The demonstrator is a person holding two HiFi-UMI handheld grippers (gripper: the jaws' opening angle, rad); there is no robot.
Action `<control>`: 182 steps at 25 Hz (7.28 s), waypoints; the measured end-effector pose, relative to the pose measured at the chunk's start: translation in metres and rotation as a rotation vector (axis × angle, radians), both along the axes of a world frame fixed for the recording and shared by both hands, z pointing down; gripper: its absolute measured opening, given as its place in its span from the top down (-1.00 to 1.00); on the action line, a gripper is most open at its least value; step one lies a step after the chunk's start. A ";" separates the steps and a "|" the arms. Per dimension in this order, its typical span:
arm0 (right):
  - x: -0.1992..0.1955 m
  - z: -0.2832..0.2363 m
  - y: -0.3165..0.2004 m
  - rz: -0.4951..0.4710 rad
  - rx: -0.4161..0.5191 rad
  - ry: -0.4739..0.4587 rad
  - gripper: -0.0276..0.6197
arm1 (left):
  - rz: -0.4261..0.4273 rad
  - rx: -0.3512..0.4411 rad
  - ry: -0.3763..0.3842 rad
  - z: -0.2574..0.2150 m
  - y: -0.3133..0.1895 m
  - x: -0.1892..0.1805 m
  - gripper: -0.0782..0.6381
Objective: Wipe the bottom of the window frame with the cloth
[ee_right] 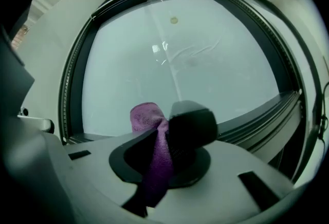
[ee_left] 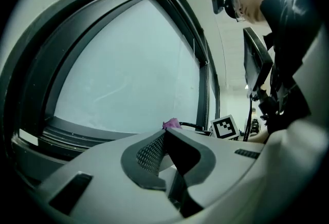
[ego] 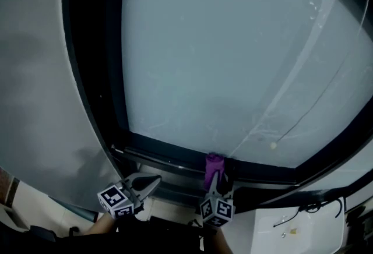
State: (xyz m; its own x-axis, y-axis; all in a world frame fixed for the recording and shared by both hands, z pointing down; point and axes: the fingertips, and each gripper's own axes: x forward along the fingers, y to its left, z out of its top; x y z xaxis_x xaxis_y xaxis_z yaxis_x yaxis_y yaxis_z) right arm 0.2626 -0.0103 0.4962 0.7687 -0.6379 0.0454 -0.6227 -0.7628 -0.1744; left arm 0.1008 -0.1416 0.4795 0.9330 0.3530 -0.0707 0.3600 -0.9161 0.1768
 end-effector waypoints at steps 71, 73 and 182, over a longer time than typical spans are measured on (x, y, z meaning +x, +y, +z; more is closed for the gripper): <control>0.112 -0.008 0.116 0.055 -0.642 0.080 0.72 | 0.078 -0.014 0.012 -0.006 0.088 0.087 0.79; 0.114 -0.007 0.121 0.068 -0.637 0.072 0.72 | 0.082 -0.014 0.023 -0.008 0.091 0.090 0.79; -0.035 -0.031 0.368 0.536 -0.184 0.091 0.75 | 0.396 -0.007 0.195 -0.060 0.191 0.111 0.79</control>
